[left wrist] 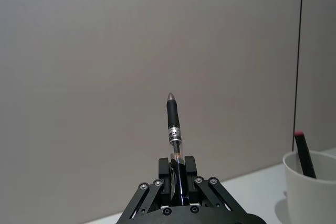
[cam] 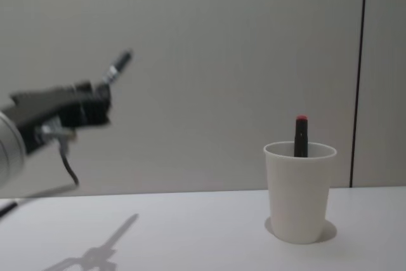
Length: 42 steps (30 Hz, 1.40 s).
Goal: Place the pen into the pen holder.
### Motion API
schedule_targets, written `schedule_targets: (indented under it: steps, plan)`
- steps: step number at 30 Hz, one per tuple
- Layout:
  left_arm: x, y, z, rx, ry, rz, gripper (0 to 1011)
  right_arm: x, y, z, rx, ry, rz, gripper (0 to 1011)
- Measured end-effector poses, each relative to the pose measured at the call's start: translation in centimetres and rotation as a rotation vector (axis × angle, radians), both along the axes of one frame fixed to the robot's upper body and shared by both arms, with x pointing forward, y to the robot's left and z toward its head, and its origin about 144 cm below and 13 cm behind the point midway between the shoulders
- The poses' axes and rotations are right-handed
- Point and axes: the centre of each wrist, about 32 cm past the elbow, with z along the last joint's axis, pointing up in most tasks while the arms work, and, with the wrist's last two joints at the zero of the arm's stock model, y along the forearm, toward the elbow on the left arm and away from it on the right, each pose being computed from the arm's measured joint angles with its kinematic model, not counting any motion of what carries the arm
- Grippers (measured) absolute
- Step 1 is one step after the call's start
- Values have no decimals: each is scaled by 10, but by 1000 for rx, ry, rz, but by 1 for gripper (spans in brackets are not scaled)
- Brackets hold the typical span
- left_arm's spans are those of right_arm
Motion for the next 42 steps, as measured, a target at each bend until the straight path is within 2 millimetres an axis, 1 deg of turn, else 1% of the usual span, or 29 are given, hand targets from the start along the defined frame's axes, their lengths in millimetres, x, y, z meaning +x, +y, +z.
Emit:
schedule_targets:
  steps: [10, 20, 24, 31, 34, 42]
  plan:
    - [8, 16, 23, -66, -151, 64, 170, 12, 5, 10, 73, -11, 57, 1002]
    - [12, 24, 36, -103, -228, 97, 170, 30, 23, 27, 197, -32, 179, 1001]
    - [12, 26, 38, -107, -239, 101, 170, 36, 29, 33, 232, -40, 219, 1002]
    - [11, 26, 38, -97, -224, 68, 170, 52, 48, 49, 327, -59, 331, 1002]
    - [10, 26, 37, -85, -210, 39, 170, 57, 53, 54, 355, -64, 367, 1002]
    - [10, 26, 35, -44, -175, -63, 170, 76, 75, 71, 459, -84, 497, 1002]
